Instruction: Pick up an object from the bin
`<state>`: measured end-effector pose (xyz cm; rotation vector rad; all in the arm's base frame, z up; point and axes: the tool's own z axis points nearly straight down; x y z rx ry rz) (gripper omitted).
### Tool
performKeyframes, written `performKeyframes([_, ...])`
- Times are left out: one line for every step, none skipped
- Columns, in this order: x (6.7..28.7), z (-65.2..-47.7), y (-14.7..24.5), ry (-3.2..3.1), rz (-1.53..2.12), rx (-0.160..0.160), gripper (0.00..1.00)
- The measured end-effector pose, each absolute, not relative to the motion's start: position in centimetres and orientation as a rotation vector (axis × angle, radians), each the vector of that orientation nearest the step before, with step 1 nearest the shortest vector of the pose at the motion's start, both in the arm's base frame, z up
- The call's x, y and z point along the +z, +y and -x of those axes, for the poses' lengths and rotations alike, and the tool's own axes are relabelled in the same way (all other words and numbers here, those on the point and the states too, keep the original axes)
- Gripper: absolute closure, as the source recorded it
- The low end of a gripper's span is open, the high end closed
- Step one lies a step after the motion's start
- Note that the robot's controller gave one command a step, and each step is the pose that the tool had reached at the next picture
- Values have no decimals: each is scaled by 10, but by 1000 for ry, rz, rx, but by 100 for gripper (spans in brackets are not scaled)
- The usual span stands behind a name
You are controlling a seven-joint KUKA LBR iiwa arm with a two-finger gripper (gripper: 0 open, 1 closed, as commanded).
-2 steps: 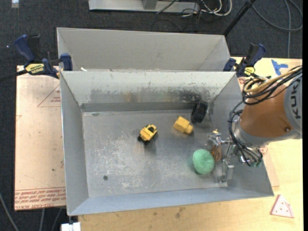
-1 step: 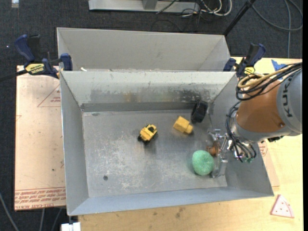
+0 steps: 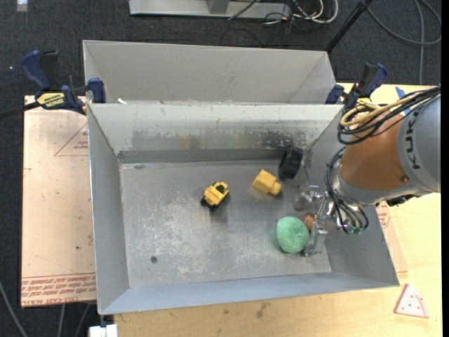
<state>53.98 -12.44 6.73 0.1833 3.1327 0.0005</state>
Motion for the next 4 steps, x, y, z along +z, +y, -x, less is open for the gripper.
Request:
performKeyframes([70, -505, -68, 3128, 292, 2, 100])
performKeyframes([70, -505, -68, 3127, 293, 2, 100])
performKeyframes([92, -509, -73, 3122, 326, 1, 100])
performKeyframes([92, -509, -73, 3122, 327, 1, 100])
